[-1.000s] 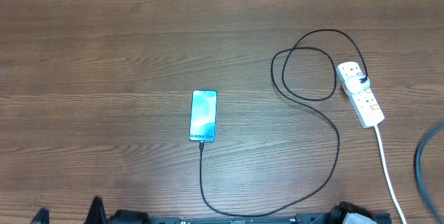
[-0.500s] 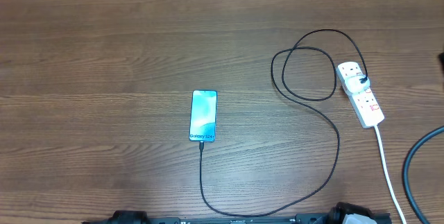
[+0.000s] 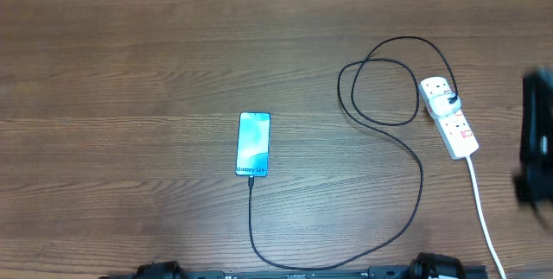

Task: Plug charger to phone and switch on socket

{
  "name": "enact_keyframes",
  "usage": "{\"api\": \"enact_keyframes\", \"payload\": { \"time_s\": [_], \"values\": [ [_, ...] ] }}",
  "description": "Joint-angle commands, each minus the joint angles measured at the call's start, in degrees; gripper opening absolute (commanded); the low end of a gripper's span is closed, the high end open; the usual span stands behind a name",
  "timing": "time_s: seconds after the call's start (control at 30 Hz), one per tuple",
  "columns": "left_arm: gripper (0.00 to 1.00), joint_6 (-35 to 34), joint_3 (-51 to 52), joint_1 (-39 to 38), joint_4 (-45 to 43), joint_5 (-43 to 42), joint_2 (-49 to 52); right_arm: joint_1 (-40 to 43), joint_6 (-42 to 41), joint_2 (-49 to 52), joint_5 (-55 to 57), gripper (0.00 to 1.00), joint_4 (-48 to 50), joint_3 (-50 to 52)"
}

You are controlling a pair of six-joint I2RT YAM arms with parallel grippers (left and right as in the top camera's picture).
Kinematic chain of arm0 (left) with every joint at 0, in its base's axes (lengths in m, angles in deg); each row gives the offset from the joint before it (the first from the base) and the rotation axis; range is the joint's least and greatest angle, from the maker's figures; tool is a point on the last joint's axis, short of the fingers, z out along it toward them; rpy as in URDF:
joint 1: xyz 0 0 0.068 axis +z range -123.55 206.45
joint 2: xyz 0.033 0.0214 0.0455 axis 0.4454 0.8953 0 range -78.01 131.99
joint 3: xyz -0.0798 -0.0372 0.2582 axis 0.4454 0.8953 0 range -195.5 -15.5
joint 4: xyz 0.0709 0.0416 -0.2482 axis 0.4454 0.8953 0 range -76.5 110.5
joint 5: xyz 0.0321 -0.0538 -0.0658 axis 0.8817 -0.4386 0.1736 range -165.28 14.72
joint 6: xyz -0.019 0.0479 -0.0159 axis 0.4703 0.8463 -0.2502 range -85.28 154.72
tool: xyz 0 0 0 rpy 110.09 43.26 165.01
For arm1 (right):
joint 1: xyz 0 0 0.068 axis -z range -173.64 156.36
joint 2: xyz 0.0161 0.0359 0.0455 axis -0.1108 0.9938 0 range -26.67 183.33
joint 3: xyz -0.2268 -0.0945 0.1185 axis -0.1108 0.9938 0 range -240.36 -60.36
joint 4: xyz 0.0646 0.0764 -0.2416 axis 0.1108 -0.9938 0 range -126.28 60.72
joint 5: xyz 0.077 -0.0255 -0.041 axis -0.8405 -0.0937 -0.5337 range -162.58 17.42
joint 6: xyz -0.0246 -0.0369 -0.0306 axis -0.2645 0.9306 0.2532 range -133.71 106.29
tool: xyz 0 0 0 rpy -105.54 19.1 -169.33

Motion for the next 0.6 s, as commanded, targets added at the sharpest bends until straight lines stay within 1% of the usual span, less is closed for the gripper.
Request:
{"api": "enact_keyframes", "payload": {
  "time_s": [0.0, 0.07, 0.2, 0.37, 0.47, 0.57],
  "values": [
    [1.0, -0.7, 0.2, 0.1, -0.3, 0.0, 0.1, 0.2, 2.4, -5.6, 0.1, 0.07, -1.1, 0.9],
    [1.0, -0.7, 0.2, 0.1, -0.2, 0.0, 0.1, -0.6, 4.1, -8.6, 0.2, 0.07, -1.5, 0.9],
    [1.0, -0.7, 0.2, 0.2, 0.3, 0.0, 0.1, -2.7, 10.2, -14.6, 0.2, 0.08, -2.9, 0.8],
    [1.0, -0.8, 0.2, 0.2, 4.4, 0.0, 0.1, -2.9, 12.0, -22.6, 0.2, 0.14, -4.4, 0.7],
    [1.0, -1.0, 0.6, 0.2, 1.6, 0.0, 0.1, -2.9, 12.5, -27.2, 0.8, 0.19, -5.5, 0.7],
    [1.0, -1.5, 3.1, 0.2, -2.6, 0.0, 0.1, -3.1, 15.3, -30.3, 1.4, 0.23, -5.6, 0.7]
  ]
}}
